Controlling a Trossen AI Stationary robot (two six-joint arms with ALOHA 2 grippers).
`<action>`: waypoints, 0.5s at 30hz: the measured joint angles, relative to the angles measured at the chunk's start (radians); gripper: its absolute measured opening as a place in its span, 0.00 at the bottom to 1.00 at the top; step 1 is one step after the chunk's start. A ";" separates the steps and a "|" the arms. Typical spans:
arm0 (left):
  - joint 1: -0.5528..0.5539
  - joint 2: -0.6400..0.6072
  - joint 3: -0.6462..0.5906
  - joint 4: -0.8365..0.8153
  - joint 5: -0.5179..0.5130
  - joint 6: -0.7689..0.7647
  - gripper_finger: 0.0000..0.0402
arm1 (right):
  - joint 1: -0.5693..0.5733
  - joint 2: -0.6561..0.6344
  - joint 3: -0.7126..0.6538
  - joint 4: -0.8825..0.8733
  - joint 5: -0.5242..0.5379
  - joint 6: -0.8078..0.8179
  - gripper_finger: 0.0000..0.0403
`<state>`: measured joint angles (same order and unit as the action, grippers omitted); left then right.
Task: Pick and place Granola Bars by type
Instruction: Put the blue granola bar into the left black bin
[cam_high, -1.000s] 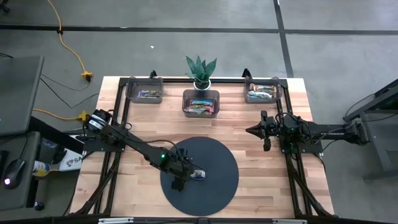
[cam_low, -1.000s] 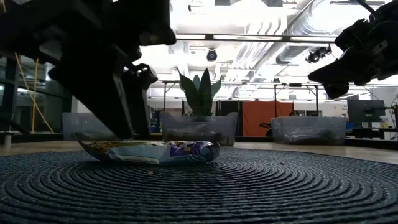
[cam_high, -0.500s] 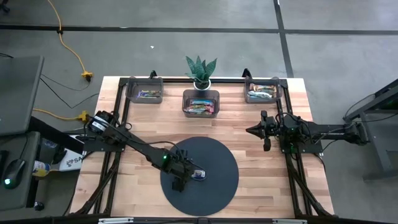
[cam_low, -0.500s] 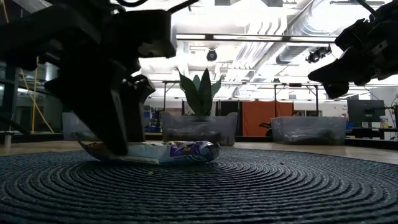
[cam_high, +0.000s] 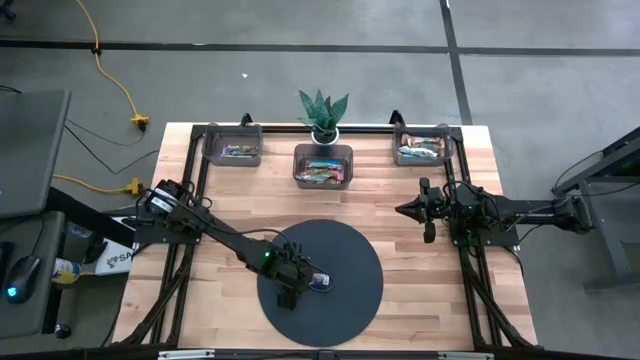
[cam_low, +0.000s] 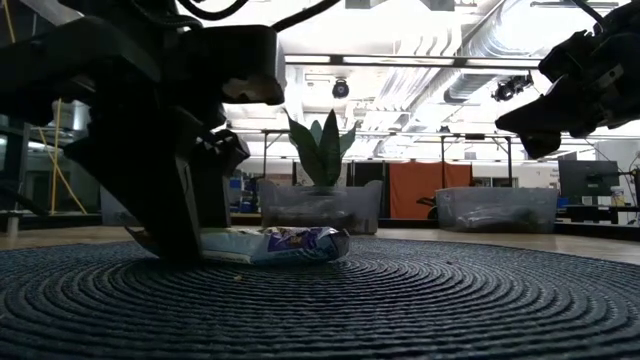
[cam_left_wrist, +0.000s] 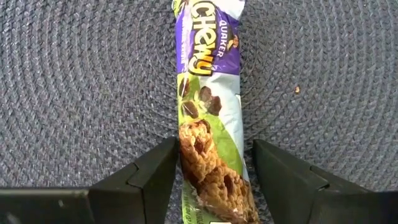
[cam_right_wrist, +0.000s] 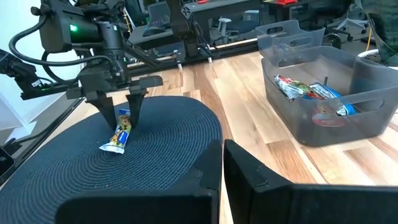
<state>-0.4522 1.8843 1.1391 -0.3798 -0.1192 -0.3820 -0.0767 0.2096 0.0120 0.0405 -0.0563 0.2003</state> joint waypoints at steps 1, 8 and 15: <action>0.000 0.000 0.000 0.000 0.000 0.000 0.52 | 0.000 0.000 0.000 0.001 0.000 0.000 0.00; 0.000 0.000 0.000 -0.001 0.000 -0.016 0.52 | 0.000 0.000 0.000 0.001 0.000 0.000 0.00; 0.000 0.000 -0.001 -0.002 -0.002 -0.020 0.52 | 0.000 0.000 0.000 0.001 0.000 0.000 0.00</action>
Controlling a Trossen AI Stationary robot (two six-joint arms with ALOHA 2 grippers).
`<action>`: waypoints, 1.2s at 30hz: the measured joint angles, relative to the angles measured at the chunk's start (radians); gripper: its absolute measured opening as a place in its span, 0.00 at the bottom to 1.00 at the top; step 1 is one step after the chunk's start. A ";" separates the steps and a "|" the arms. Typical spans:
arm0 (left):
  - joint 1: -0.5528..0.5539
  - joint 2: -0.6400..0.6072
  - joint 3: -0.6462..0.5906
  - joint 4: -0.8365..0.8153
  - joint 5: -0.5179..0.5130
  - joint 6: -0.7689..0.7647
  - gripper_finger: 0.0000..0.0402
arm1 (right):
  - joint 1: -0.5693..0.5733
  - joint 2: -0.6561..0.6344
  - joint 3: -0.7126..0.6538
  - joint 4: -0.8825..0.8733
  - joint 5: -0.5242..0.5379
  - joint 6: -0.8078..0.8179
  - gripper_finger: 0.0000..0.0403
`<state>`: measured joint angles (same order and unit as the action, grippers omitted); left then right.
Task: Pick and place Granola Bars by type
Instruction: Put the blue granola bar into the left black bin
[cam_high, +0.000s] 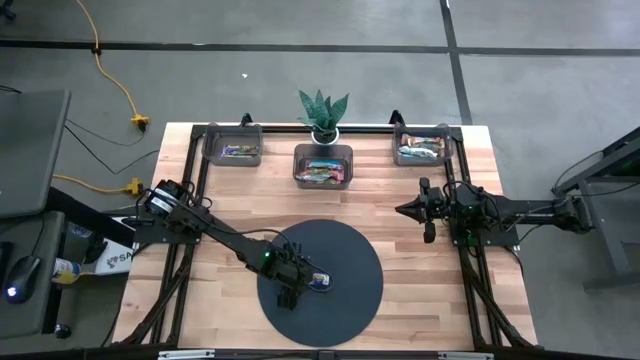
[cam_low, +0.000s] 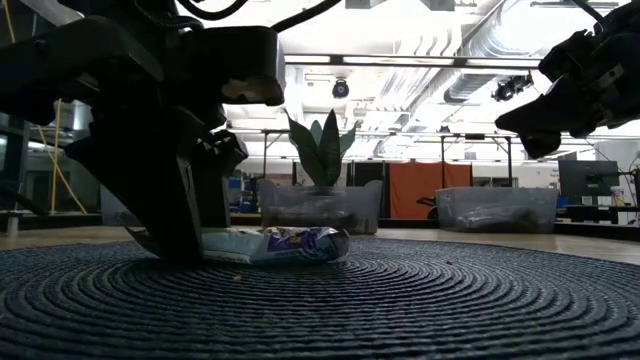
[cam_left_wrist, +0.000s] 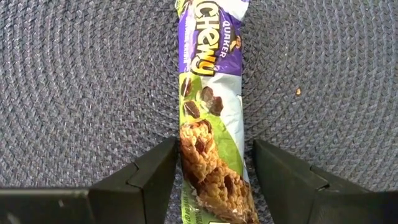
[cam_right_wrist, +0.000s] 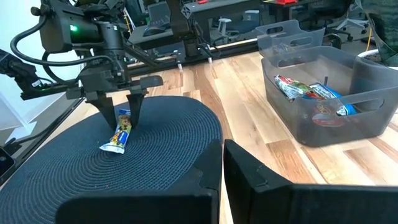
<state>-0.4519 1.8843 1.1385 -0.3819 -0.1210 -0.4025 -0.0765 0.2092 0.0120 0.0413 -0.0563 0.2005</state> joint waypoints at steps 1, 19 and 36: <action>0.000 0.000 0.000 -0.001 -0.001 -0.003 0.52 | 0.000 0.000 0.000 0.000 0.000 0.000 0.00; 0.000 0.000 -0.001 -0.005 -0.010 -0.005 0.17 | 0.000 0.000 0.000 0.000 0.000 0.000 0.00; 0.000 -0.005 0.147 -0.208 -0.024 0.086 0.13 | 0.000 0.000 0.000 0.000 0.000 0.000 0.00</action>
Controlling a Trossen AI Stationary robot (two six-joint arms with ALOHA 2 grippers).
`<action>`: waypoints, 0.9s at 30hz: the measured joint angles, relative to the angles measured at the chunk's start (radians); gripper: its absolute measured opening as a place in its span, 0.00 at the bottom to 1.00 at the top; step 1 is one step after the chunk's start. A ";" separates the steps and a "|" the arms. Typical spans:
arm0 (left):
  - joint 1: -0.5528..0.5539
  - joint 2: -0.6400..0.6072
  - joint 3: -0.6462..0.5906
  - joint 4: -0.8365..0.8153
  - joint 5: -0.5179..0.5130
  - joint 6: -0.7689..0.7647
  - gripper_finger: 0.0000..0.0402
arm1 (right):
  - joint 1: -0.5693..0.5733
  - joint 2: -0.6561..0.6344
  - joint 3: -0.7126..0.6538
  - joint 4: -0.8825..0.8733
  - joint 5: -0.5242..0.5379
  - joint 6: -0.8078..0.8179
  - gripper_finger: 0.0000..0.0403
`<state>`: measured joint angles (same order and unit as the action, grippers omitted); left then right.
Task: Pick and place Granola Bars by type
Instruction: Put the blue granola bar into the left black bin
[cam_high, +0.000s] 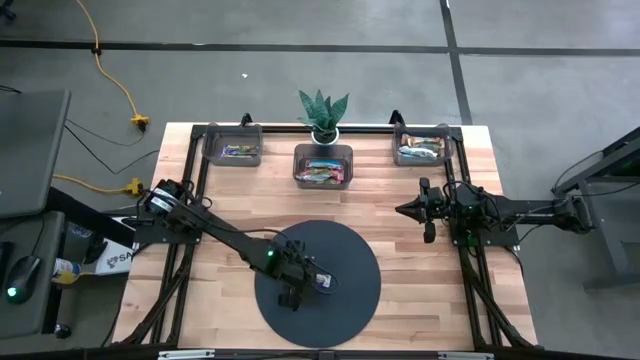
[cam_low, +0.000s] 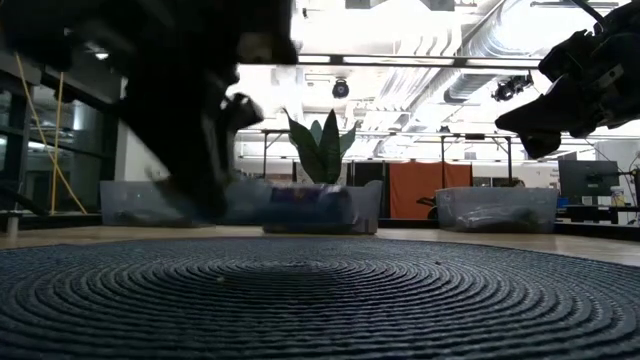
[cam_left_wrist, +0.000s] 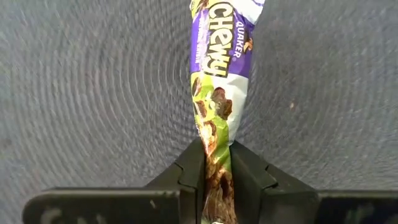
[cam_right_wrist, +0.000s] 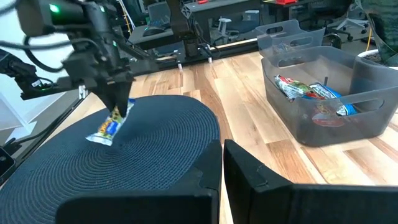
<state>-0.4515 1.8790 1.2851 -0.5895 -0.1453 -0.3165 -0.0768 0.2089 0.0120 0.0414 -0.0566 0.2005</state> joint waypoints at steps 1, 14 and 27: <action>0.000 0.000 0.017 -0.014 -0.004 0.013 0.12 | 0.000 0.000 0.000 0.000 0.000 0.000 0.00; 0.039 -0.001 0.311 -0.177 -0.113 0.177 0.09 | 0.000 0.000 0.000 0.000 0.000 0.000 0.00; 0.217 -0.003 0.690 -0.347 -0.072 0.347 0.09 | 0.000 0.000 0.000 0.000 0.000 0.000 0.00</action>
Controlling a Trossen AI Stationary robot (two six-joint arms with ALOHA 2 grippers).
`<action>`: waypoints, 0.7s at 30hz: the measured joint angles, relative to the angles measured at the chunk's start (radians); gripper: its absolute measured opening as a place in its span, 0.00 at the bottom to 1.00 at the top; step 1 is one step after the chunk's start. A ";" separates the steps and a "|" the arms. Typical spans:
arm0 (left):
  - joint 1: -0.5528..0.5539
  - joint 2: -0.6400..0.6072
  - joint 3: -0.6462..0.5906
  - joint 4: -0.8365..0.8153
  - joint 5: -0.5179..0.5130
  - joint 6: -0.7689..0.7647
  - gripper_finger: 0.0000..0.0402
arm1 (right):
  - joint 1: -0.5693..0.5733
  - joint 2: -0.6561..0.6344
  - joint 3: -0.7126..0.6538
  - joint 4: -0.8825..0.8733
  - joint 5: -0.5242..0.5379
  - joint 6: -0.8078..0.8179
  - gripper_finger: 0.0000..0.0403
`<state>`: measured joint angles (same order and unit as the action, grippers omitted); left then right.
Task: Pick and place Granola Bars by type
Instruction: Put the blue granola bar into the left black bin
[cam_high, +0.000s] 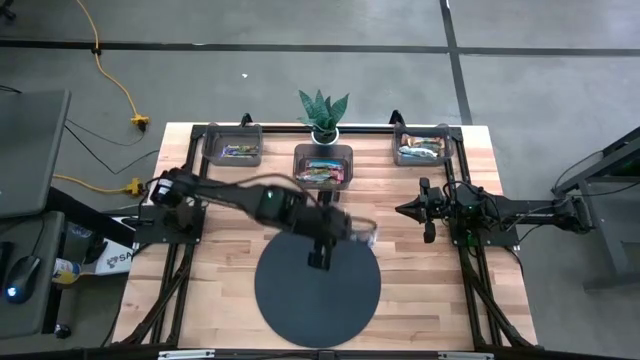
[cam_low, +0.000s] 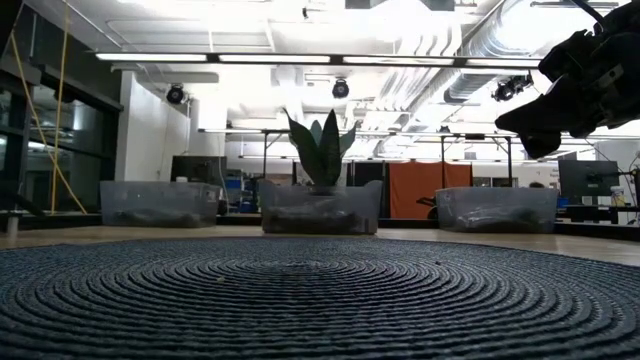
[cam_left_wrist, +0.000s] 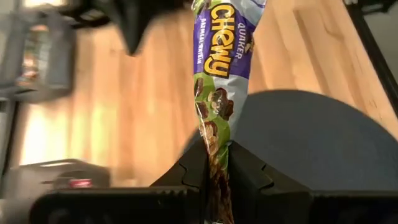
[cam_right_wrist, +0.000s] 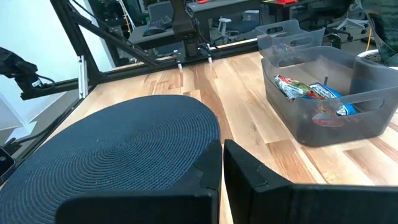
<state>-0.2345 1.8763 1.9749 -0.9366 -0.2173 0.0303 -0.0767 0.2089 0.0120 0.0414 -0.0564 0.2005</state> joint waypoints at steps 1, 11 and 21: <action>0.015 0.000 0.029 -0.021 0.000 0.010 0.09 | 0.000 0.000 0.000 0.000 0.000 0.000 0.00; 0.196 -0.013 0.269 -0.298 0.033 0.105 0.09 | 0.000 0.000 0.000 0.000 0.000 0.000 0.00; 0.473 -0.139 0.278 -0.302 0.322 0.152 0.09 | 0.000 0.000 0.000 0.000 0.000 0.000 0.00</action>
<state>0.2380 1.7376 2.2528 -1.2389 0.1044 0.1819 -0.0765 0.2089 0.0120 0.0414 -0.0566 0.2005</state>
